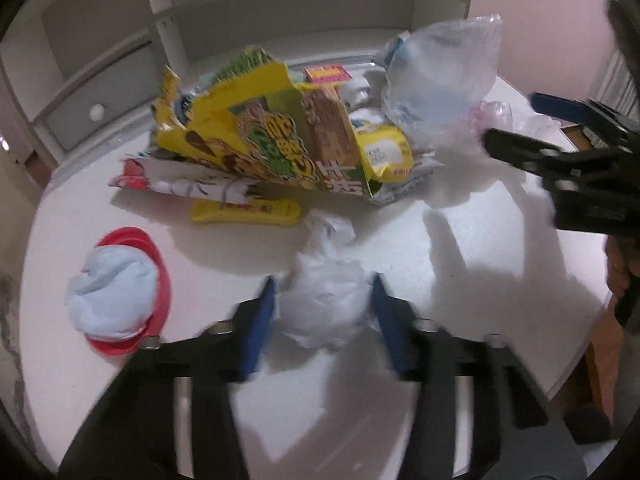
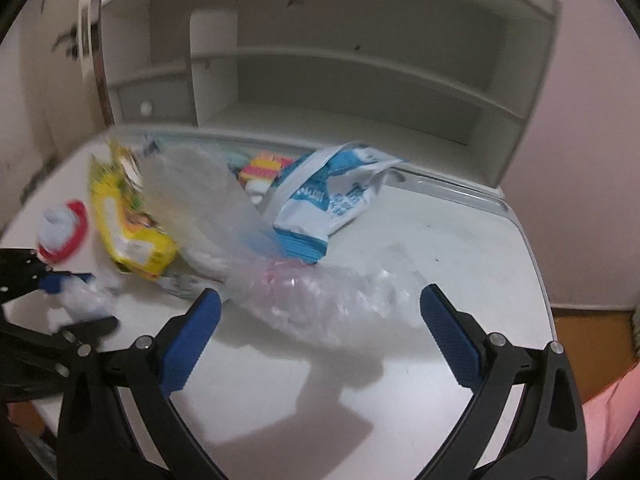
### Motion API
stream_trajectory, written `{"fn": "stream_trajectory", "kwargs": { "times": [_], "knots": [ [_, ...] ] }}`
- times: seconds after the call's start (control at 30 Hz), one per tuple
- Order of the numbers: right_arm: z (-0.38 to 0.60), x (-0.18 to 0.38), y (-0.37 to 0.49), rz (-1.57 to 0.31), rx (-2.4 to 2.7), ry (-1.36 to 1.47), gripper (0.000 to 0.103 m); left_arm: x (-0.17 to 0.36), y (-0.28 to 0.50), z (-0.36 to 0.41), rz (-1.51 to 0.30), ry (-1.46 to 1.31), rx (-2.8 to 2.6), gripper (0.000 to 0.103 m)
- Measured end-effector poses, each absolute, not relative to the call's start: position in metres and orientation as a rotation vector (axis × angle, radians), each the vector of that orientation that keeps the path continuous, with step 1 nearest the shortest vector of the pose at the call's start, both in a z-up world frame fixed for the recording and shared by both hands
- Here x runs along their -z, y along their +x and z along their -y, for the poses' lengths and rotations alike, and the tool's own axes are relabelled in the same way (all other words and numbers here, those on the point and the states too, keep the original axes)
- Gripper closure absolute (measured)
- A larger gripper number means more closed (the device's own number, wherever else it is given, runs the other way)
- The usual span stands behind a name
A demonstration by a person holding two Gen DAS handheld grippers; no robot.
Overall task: Collect trash
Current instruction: 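Grasp the crumpled tissue with the left tool while the right grasps the clear plastic bag, then carry tissue and plastic bag to the black bin and open both tools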
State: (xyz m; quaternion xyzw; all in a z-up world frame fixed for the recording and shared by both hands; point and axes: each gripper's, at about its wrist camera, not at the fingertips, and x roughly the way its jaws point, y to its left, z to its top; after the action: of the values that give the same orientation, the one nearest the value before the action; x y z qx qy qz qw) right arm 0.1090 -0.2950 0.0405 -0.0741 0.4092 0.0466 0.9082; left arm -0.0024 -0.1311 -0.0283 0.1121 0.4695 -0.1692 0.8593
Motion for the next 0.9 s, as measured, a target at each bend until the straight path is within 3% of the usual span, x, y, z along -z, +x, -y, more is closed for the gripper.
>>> {"fn": "stream_trajectory", "kwargs": {
  "times": [0.07,0.1,0.23,0.67,0.9],
  "knots": [
    [0.291,-0.031,0.116,-0.873,-0.113,-0.168,0.026,0.027,-0.002,0.133,-0.970,0.242,0.357,0.070],
    [0.290,-0.026,0.119,-0.892,-0.128,-0.162,0.047,0.025,-0.003,0.133,-0.954,0.247,0.359,0.071],
    [0.294,-0.026,0.111,-0.880,-0.157,-0.091,0.062,0.010,-0.003,0.129,-0.930,0.228,0.378,0.072],
    [0.342,-0.082,0.043,-0.720,-0.228,0.171,0.063,-0.058,-0.032,0.129,-0.794,0.140,0.431,0.072],
    [0.440,-0.140,-0.061,-0.527,-0.021,0.316,0.063,-0.085,-0.074,0.257,-0.714,0.264,0.790,0.072]
  ]
}}
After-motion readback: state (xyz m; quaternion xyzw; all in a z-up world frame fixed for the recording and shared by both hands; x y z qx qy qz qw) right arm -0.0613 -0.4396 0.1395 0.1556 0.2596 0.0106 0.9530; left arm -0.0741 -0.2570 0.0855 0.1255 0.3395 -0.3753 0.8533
